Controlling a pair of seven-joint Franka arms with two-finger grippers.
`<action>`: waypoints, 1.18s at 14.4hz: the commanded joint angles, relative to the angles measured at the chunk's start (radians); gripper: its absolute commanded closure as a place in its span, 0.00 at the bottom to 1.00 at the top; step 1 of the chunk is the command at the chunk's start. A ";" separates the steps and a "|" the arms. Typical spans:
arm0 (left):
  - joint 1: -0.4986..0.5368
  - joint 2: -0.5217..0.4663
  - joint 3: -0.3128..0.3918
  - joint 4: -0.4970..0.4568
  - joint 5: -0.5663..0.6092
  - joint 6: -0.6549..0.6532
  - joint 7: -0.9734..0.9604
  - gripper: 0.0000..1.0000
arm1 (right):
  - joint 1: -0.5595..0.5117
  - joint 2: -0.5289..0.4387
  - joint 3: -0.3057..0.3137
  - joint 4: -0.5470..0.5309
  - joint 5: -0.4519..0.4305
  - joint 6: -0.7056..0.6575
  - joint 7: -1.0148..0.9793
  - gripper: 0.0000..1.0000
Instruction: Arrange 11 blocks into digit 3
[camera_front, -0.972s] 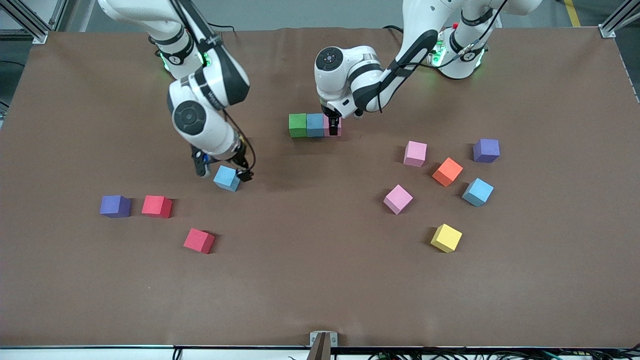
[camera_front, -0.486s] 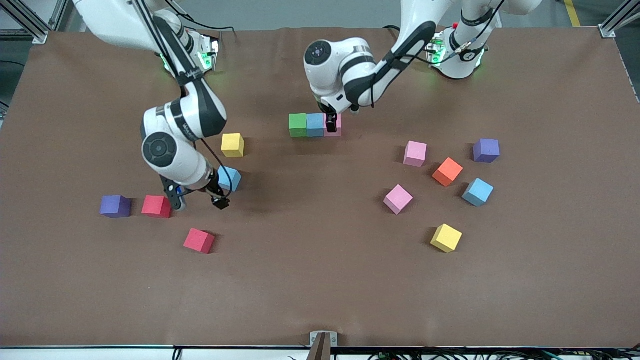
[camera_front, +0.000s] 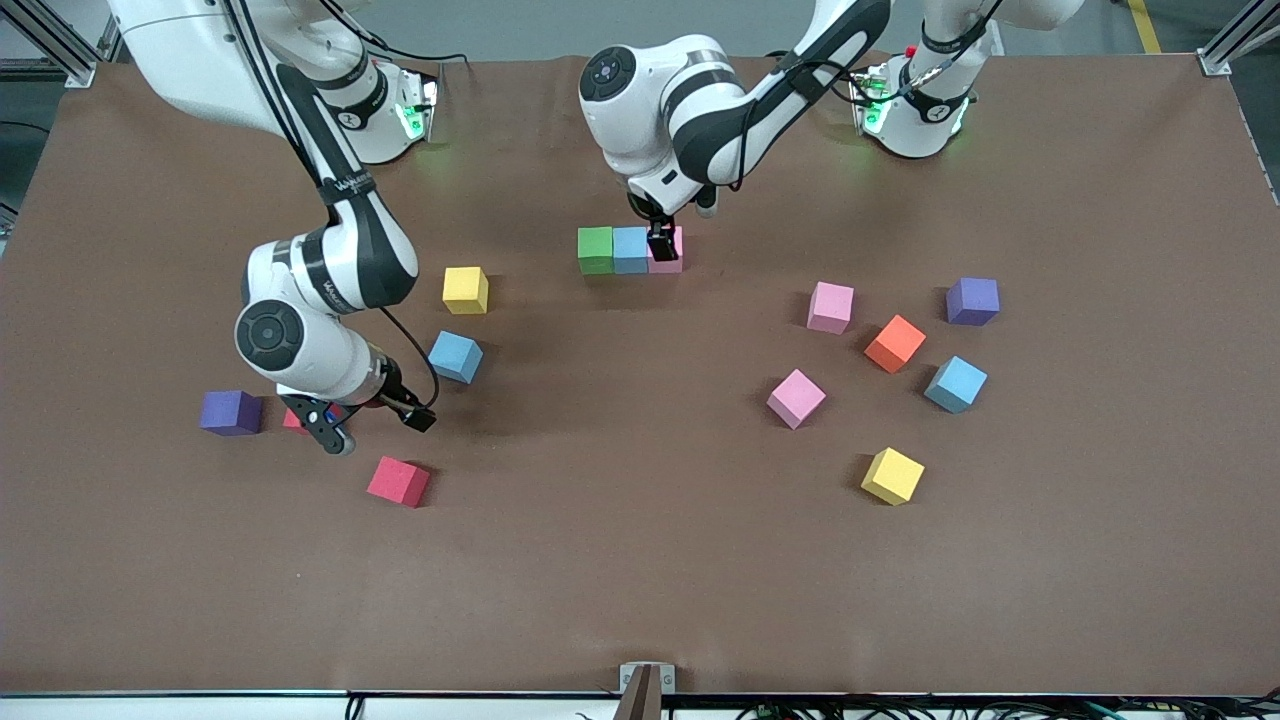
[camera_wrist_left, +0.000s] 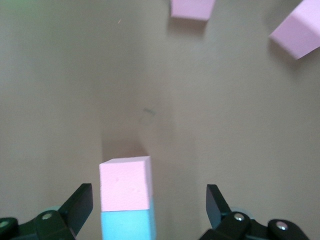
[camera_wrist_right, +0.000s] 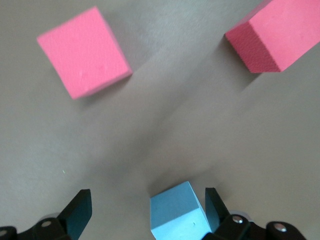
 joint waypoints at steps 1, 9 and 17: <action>0.053 -0.003 -0.020 0.059 0.026 -0.121 0.040 0.00 | -0.003 -0.005 0.022 -0.002 -0.021 0.012 -0.024 0.00; 0.360 -0.007 -0.014 0.294 0.027 -0.220 0.955 0.00 | -0.003 -0.008 0.047 0.003 -0.024 0.038 -0.171 0.00; 0.462 -0.129 0.175 0.405 0.000 -0.311 1.864 0.00 | -0.052 -0.002 0.094 -0.011 -0.081 0.013 -0.372 0.00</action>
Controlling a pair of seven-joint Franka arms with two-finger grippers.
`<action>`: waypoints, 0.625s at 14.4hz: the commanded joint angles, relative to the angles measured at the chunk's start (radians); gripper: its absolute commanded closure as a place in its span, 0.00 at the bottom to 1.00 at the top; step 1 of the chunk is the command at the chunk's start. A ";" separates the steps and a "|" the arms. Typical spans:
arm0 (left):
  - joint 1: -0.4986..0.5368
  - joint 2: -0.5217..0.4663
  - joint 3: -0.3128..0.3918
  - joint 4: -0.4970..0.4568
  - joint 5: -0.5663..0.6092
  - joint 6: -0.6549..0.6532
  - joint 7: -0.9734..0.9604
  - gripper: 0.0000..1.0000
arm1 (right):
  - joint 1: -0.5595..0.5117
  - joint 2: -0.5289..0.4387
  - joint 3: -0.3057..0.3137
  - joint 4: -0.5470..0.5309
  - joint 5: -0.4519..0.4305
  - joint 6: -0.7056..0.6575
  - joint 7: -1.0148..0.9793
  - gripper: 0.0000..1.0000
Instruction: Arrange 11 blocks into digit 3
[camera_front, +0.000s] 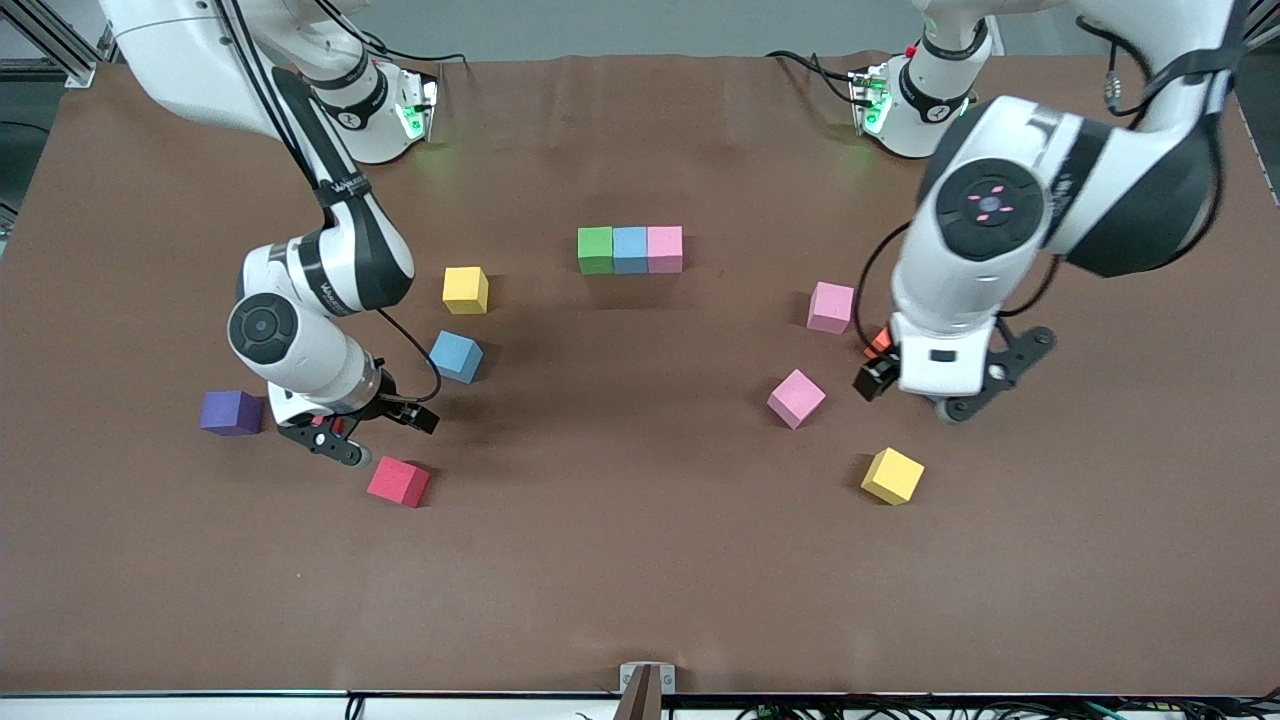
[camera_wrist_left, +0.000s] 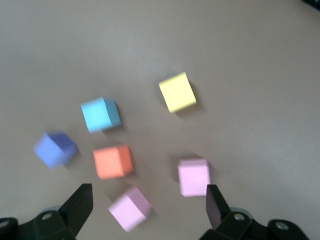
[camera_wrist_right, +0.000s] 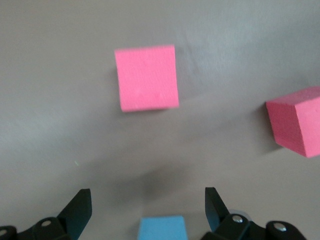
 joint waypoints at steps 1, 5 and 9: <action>-0.036 -0.119 0.146 -0.011 -0.069 -0.023 0.349 0.00 | -0.005 -0.008 0.072 -0.044 -0.022 -0.045 -0.014 0.00; -0.045 -0.251 0.341 -0.055 -0.228 -0.046 0.715 0.00 | -0.003 -0.016 0.103 -0.140 -0.022 -0.026 -0.014 0.00; -0.070 -0.348 0.445 -0.110 -0.299 -0.068 0.879 0.00 | -0.006 -0.018 0.103 -0.167 -0.022 0.004 -0.017 0.00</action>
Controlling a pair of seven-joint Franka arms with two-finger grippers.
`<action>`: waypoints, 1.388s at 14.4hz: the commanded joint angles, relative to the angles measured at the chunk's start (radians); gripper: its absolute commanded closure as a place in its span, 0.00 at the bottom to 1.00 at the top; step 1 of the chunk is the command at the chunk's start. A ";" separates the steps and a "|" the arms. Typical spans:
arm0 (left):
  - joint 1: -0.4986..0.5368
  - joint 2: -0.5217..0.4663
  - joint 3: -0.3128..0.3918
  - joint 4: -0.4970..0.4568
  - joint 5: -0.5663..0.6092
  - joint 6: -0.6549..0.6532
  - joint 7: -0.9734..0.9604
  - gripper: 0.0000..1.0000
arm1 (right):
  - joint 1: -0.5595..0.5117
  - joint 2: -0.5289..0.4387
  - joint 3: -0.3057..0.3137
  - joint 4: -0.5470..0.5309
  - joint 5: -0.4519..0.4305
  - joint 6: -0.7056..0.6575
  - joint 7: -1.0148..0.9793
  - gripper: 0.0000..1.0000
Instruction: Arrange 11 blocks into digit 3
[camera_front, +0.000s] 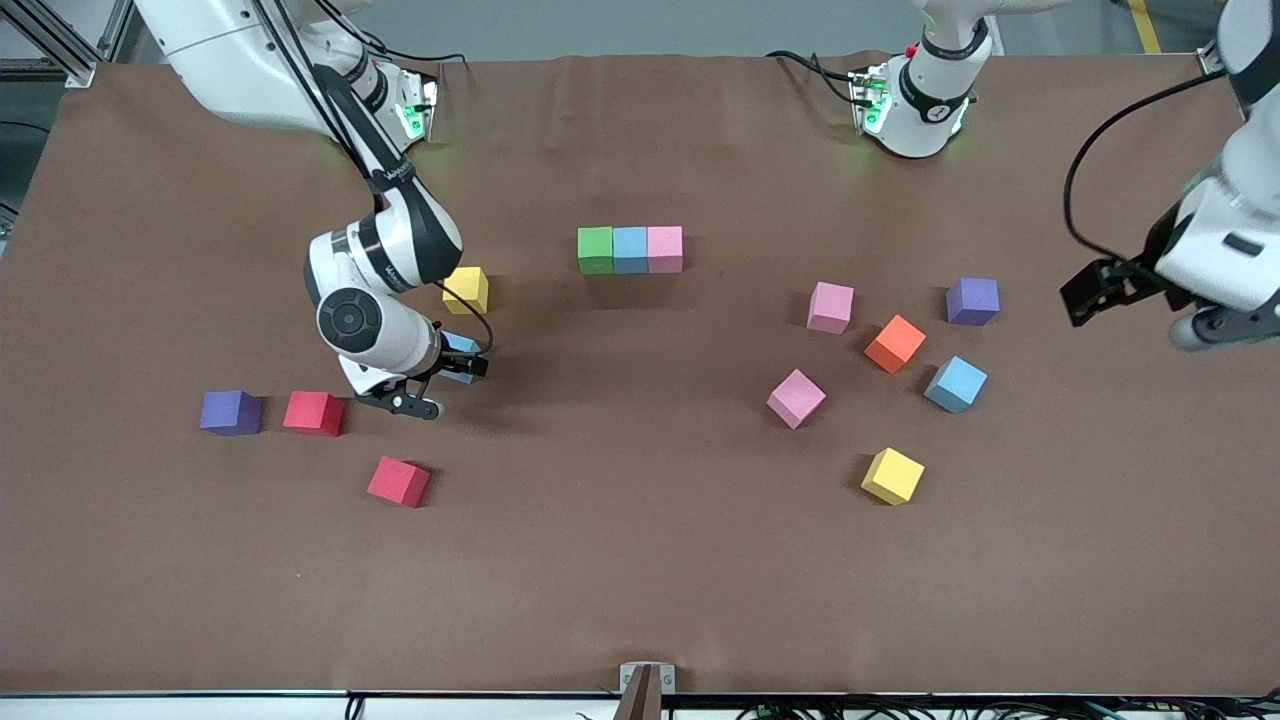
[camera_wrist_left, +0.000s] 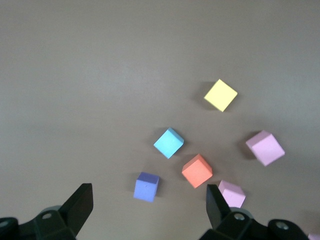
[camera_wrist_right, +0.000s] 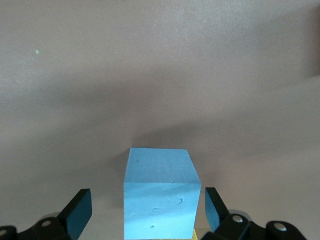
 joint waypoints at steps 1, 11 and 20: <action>-0.051 -0.080 0.096 -0.064 -0.086 -0.029 0.109 0.00 | -0.014 -0.020 0.010 -0.025 -0.021 0.005 -0.006 0.00; -0.045 -0.120 0.100 -0.067 -0.116 -0.038 0.169 0.00 | -0.010 -0.009 0.011 -0.059 0.006 0.017 -0.003 0.05; -0.045 -0.113 0.101 -0.065 -0.121 -0.034 0.165 0.00 | -0.002 0.014 0.010 -0.053 0.008 0.033 -0.002 0.20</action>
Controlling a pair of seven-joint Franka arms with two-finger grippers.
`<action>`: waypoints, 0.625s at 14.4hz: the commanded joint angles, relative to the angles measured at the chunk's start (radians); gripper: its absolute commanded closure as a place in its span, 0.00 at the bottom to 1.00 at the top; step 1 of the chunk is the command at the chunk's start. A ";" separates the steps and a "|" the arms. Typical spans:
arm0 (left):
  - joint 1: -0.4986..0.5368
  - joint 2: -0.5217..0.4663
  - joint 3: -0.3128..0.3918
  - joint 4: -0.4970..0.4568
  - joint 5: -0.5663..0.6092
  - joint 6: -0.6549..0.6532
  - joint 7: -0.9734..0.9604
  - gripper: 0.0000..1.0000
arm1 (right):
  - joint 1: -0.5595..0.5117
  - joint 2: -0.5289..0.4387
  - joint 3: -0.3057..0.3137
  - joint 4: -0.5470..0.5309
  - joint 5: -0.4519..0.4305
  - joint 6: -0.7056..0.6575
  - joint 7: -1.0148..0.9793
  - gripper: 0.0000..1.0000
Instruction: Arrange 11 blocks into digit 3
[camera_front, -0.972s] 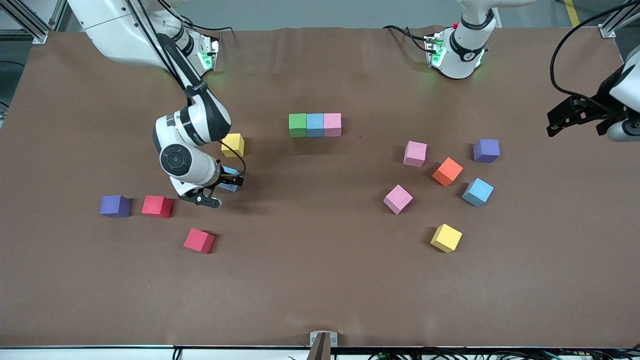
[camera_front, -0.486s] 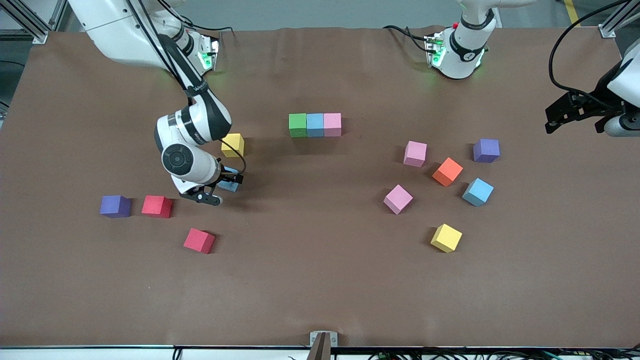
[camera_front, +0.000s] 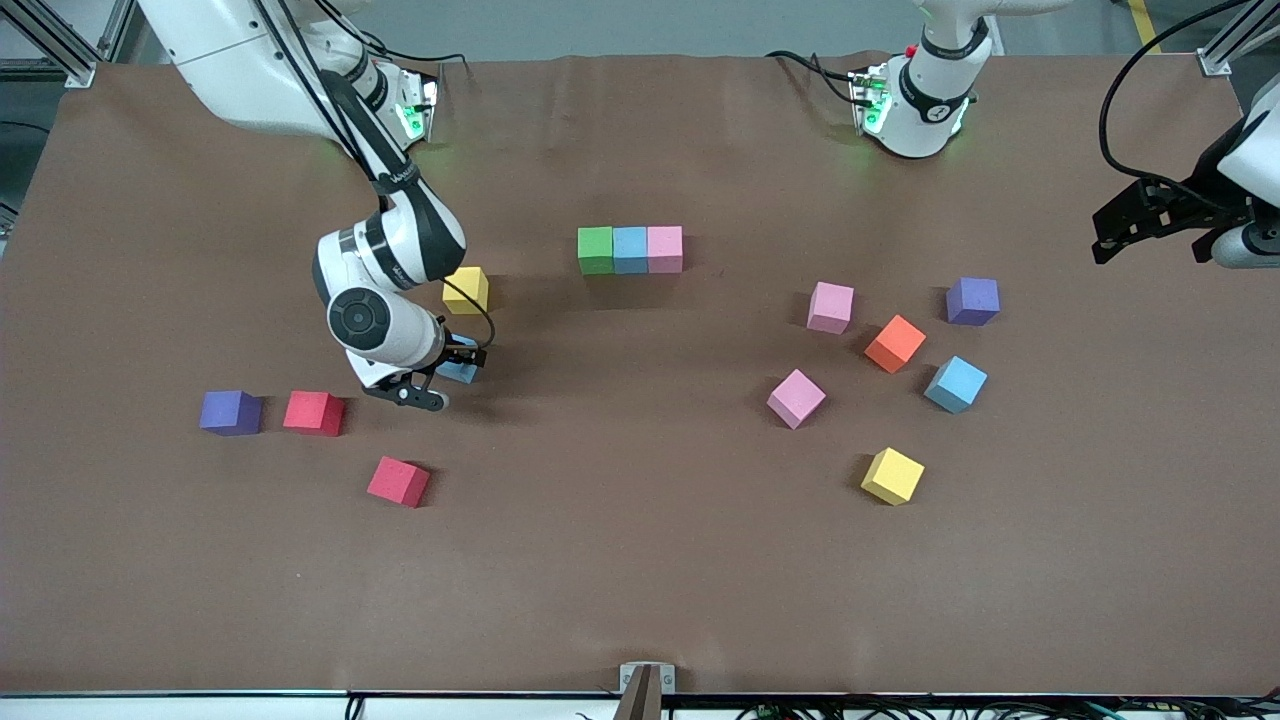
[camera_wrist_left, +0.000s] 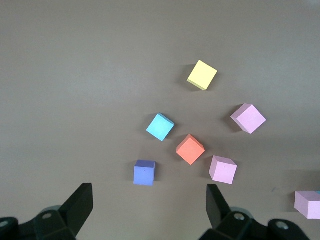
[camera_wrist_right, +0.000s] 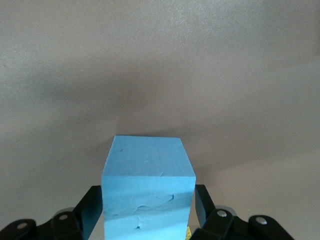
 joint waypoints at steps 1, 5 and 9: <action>0.001 -0.014 0.003 -0.012 -0.016 0.001 0.001 0.00 | -0.003 0.004 0.007 -0.009 0.005 0.016 0.000 0.24; 0.001 -0.014 0.003 -0.012 -0.013 0.000 -0.001 0.00 | -0.003 0.012 0.007 -0.004 0.005 0.016 0.003 0.48; 0.002 -0.021 0.003 -0.012 -0.013 -0.003 -0.013 0.00 | 0.007 0.012 0.007 0.046 0.005 0.002 0.003 0.58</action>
